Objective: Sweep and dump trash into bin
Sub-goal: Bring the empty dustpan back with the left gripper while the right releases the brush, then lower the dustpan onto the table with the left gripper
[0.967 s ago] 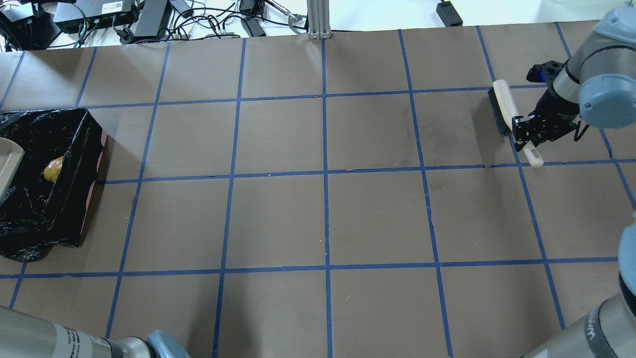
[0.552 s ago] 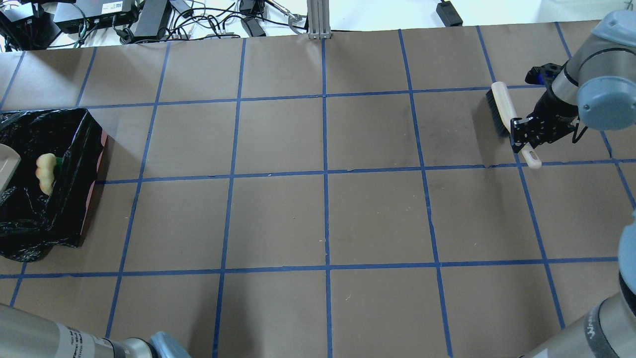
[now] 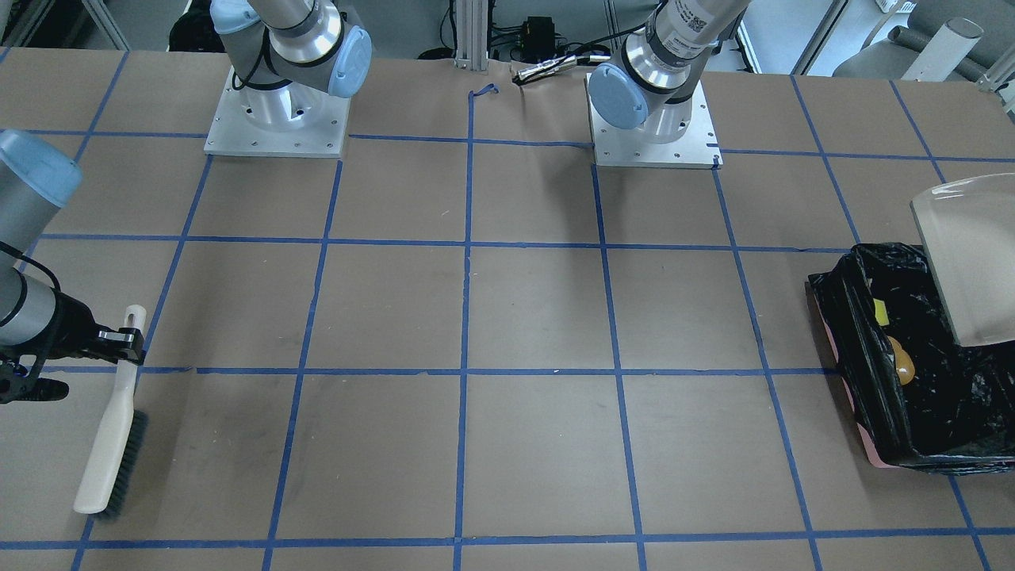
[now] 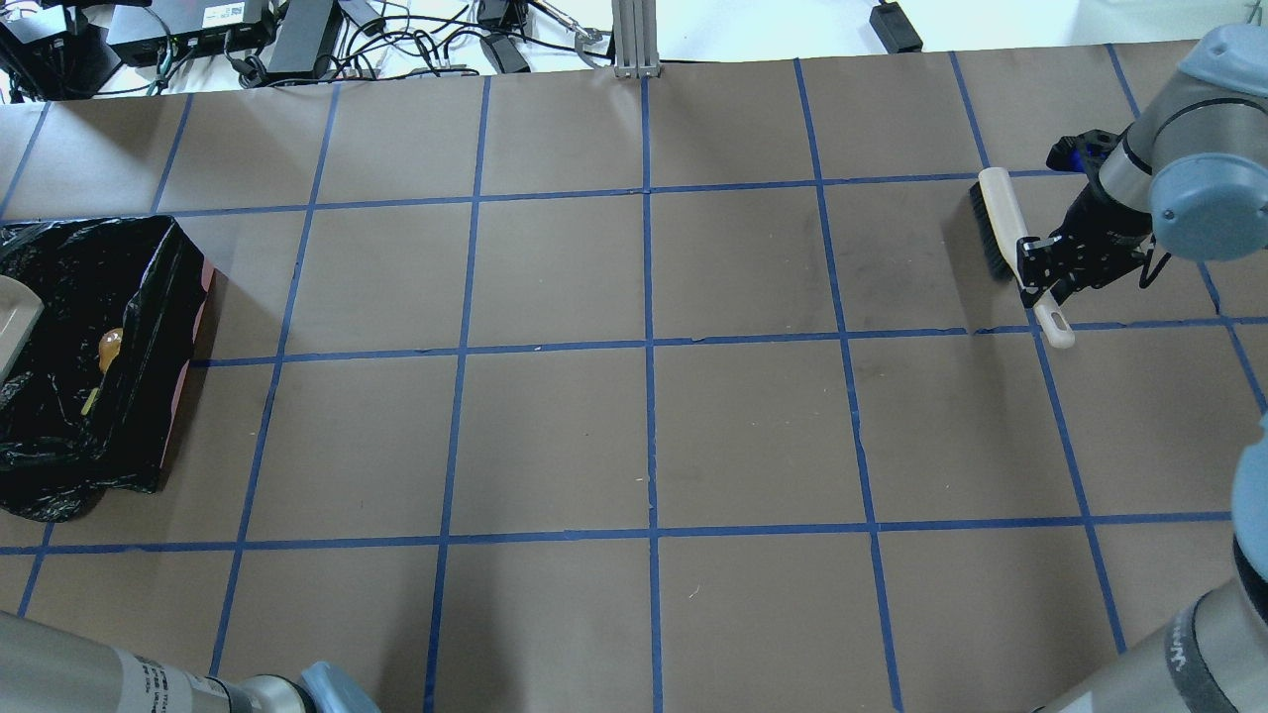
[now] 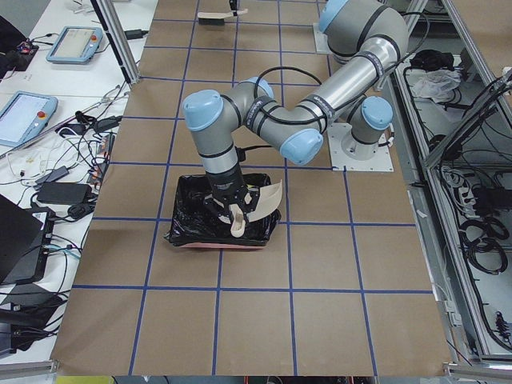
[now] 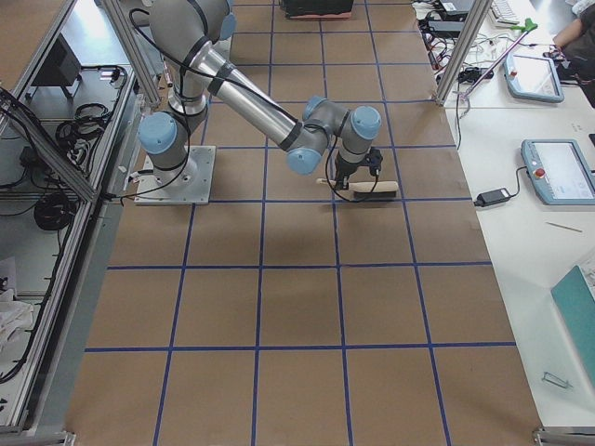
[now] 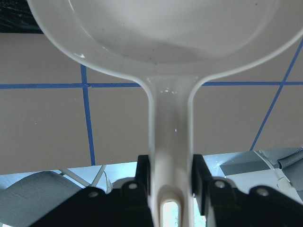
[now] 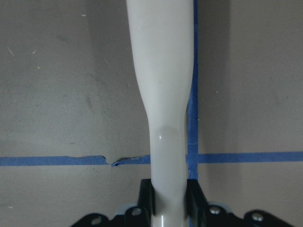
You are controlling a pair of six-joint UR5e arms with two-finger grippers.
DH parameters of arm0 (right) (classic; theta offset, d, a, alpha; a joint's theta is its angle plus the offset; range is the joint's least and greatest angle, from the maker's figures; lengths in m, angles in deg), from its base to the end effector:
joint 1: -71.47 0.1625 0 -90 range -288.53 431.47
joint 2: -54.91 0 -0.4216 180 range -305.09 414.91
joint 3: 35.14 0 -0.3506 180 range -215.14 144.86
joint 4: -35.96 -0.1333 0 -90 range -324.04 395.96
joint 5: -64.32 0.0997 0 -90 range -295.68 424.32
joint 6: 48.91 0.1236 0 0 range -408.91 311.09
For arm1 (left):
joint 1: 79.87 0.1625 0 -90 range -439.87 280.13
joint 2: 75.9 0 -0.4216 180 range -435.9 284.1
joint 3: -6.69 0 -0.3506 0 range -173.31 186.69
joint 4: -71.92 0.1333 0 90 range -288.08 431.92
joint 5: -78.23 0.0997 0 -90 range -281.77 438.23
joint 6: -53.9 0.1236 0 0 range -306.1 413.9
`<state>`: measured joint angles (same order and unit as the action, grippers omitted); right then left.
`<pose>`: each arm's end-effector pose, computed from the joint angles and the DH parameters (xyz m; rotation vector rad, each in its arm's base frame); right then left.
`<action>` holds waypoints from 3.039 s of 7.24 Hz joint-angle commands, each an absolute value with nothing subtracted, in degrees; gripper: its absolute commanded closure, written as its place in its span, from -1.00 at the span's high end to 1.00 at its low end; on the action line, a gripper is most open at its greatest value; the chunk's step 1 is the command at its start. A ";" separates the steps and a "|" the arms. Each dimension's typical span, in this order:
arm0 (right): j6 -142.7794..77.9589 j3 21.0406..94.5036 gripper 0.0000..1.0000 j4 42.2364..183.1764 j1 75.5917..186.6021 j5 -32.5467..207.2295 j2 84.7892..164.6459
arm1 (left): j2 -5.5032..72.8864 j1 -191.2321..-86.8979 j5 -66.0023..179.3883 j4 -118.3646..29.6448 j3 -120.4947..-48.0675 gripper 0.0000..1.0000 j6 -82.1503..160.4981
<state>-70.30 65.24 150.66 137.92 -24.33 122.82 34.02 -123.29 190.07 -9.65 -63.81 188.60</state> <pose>-0.0895 -0.5462 0.2290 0.0602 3.0623 0.1784 0.3823 -0.4820 0.4566 2.0252 2.1501 0.5721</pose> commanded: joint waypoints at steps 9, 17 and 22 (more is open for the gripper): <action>-68.53 56.71 1.00 139.26 143.96 -24.62 130.57 | 38.51 -148.66 169.65 -4.00 -70.18 -1.00 168.55; -55.96 55.84 1.00 133.96 158.36 -24.62 141.93 | 46.97 -157.04 168.05 3.10 -73.11 -1.00 164.12; -55.94 54.78 1.00 128.43 159.44 -24.71 146.66 | 47.58 -157.13 166.73 5.03 -73.21 -1.00 160.96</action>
